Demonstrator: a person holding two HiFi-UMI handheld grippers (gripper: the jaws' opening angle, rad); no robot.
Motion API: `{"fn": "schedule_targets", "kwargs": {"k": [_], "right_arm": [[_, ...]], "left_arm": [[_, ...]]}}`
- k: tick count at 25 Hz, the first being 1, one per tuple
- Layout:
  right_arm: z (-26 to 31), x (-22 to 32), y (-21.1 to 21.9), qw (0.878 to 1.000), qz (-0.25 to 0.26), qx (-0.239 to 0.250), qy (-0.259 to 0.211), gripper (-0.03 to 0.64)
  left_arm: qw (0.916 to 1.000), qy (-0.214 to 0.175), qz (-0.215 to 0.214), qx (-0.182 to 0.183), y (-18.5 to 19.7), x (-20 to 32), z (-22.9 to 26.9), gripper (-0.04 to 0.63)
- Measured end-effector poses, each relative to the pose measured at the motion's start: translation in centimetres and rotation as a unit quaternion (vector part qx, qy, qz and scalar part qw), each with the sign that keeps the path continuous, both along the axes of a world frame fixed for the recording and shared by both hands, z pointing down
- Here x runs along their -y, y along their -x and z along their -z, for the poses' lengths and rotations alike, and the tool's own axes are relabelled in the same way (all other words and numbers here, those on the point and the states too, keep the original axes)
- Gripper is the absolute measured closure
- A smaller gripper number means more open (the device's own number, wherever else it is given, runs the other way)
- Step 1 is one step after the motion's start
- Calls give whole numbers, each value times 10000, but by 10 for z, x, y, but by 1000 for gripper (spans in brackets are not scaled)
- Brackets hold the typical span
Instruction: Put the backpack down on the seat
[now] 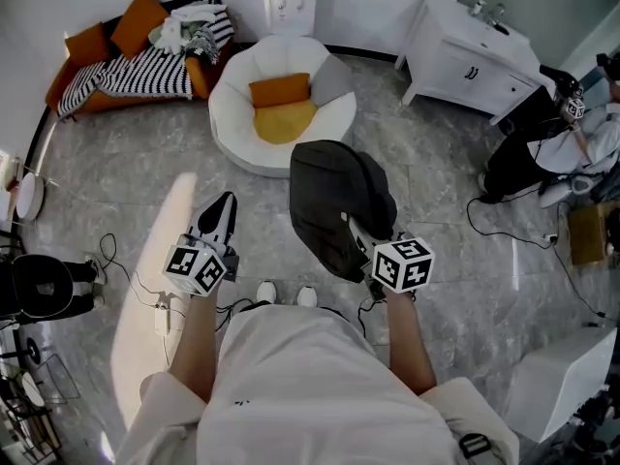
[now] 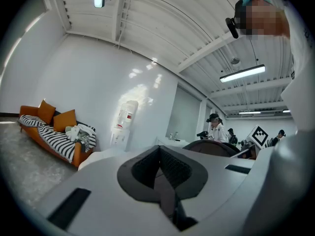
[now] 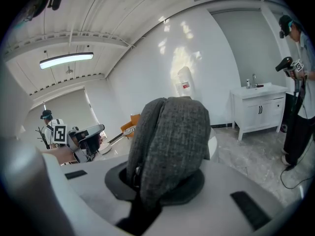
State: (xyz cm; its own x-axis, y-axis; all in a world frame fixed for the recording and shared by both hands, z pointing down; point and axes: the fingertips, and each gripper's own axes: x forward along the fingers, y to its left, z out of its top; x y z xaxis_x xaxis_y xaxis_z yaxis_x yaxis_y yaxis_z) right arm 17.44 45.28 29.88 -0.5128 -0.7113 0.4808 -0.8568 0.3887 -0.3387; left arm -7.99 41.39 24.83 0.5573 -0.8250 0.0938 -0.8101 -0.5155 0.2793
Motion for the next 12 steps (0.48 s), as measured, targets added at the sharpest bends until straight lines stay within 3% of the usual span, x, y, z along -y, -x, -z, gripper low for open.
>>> {"fn": "schedule_targets", "kwargs": {"k": [12], "right_arm": [[-4,-7,-20,9999,108,-51,-11,540]], "left_arm": [[9998,135,-10,145,-17,-16,-10,586]]}}
